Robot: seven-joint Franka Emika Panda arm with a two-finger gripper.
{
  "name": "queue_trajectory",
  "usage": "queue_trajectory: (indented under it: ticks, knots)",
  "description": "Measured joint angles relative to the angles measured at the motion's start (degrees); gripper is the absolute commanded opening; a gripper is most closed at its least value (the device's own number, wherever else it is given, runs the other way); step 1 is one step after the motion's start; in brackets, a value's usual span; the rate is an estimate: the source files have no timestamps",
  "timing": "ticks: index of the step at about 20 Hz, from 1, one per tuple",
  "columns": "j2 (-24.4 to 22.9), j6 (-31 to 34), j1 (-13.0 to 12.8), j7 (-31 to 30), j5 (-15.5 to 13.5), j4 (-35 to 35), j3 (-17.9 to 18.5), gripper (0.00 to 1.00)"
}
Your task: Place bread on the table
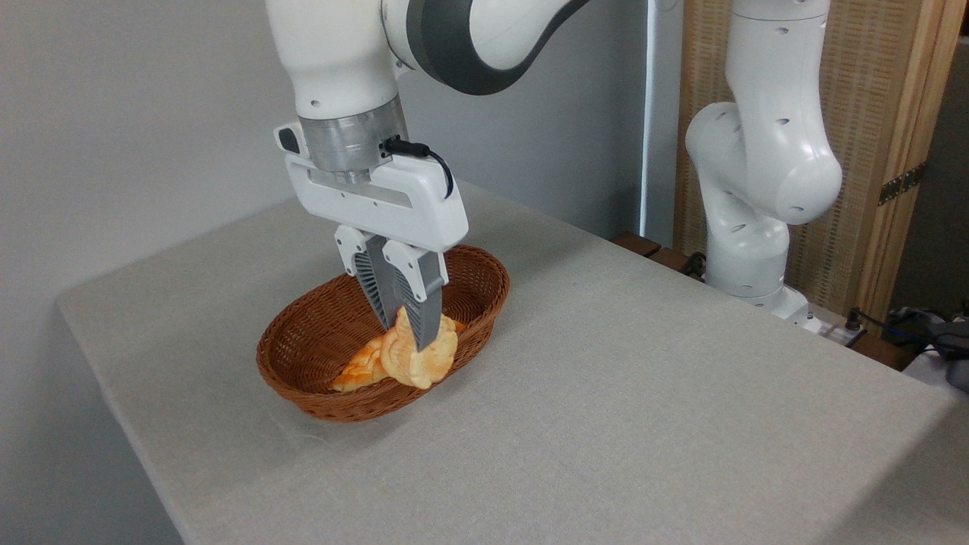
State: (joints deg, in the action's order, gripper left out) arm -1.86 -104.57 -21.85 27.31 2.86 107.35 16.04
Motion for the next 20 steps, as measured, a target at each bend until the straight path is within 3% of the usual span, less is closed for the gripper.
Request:
queue_trajectory:
  ticks: [2,6,7,10,15,20]
  knots:
    - [0.5,0.0,0.4,2.0,1.2,0.0,0.2,0.41]
    - [1.1,0.0,2.0,5.2,1.8,0.0,0.2,0.56]
    - [1.2,0.0,2.4,5.9,2.1,0.0,0.3,0.63]
    - [1.4,0.0,2.9,7.3,2.8,0.0,0.6,1.0]
    - [2.0,0.0,2.9,9.4,5.2,0.0,1.4,1.0]
    - [2.1,0.5,2.9,9.6,5.4,0.0,1.4,1.0]
